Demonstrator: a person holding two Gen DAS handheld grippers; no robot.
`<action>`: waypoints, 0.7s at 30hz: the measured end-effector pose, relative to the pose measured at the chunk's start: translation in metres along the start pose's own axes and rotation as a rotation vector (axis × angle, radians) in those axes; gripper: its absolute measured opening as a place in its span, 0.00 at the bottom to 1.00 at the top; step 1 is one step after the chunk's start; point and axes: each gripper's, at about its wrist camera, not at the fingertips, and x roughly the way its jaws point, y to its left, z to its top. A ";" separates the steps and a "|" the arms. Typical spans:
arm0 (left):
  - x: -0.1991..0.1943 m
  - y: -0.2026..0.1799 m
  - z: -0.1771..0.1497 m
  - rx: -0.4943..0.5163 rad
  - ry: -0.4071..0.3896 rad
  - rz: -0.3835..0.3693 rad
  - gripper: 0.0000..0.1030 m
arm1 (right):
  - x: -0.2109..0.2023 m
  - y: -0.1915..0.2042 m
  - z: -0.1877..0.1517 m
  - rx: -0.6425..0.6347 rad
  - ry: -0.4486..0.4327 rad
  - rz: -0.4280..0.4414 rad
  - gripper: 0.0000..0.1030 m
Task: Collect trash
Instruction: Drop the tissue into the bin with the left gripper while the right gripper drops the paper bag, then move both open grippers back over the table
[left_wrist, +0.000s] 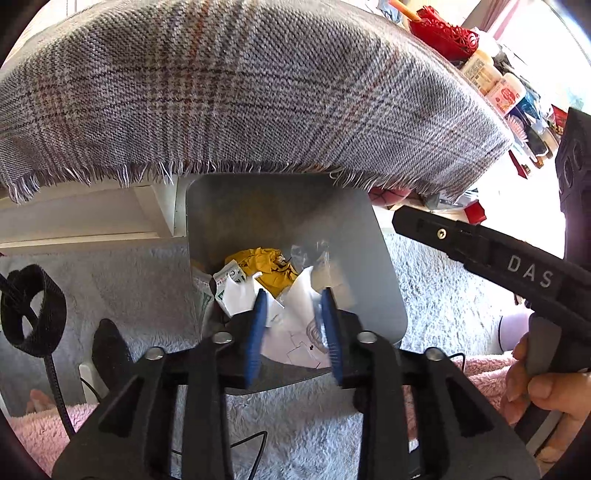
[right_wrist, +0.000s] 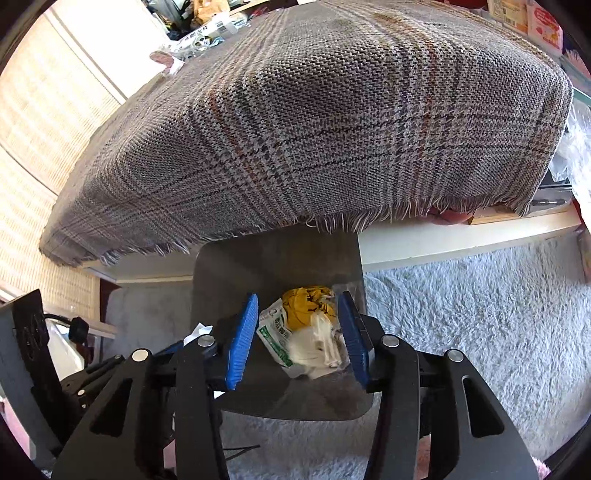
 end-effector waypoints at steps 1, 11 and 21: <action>-0.001 -0.001 0.000 -0.001 -0.004 -0.001 0.40 | -0.001 0.000 0.001 0.002 -0.003 -0.002 0.50; -0.023 -0.004 0.004 0.014 -0.060 0.054 0.83 | -0.021 -0.002 0.007 0.022 -0.073 -0.008 0.86; -0.075 -0.001 0.040 0.011 -0.165 0.079 0.92 | -0.060 -0.002 0.042 0.012 -0.140 0.087 0.89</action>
